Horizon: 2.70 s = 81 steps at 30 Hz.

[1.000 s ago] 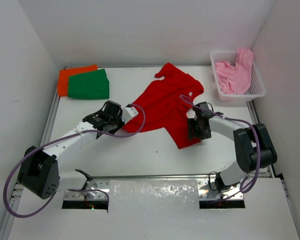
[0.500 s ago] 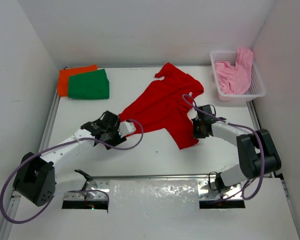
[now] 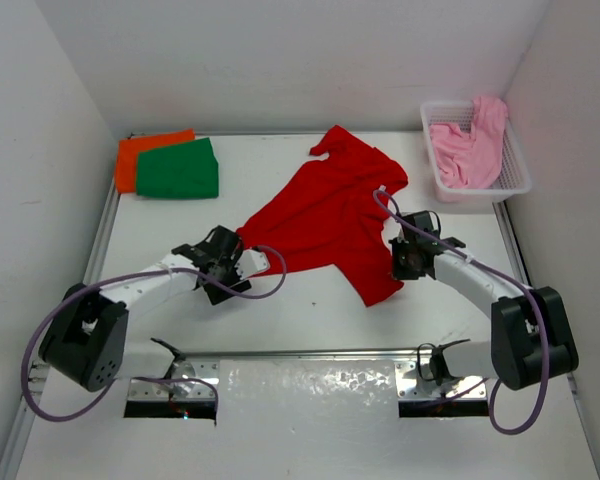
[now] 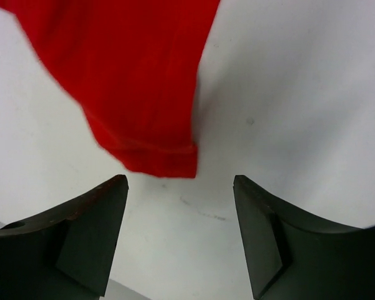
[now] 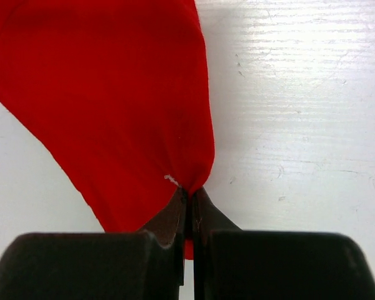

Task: Fold and stack the t-shirts
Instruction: Flatten out the tshirt

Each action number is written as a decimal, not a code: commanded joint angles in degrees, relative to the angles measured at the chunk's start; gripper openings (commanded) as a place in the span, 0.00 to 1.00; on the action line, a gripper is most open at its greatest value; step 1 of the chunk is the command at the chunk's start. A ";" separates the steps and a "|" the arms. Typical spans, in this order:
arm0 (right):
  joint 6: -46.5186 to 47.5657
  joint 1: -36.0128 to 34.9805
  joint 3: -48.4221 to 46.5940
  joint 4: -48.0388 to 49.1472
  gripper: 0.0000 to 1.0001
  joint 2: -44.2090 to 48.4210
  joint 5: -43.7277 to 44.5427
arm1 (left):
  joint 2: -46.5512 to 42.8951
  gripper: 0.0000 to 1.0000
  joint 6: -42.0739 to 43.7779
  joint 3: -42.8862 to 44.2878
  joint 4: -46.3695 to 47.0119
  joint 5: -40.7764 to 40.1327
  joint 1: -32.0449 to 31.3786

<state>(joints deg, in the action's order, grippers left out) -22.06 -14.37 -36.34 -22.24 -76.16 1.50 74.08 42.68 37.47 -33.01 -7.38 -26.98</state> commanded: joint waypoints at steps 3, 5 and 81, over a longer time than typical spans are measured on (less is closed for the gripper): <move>0.62 0.31 -2.15 -0.87 0.00 1.10 0.08 | 3.79 0.68 -1.54 -3.10 7.08 -2.11 0.09; 0.79 0.31 -2.42 -1.66 0.00 1.28 0.70 | 4.22 0.68 -1.19 -3.37 8.05 -1.76 0.17; -3.25 15.16 9.27 -23.13 0.00 45.85 -19.96 | -19.15 0.00 -0.21 2.52 -15.85 -0.09 9.32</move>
<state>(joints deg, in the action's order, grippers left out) -27.05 1.28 -26.85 -44.25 -29.23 -17.78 55.94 44.75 40.07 -48.71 -7.88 -17.32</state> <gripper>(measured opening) 0.002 0.004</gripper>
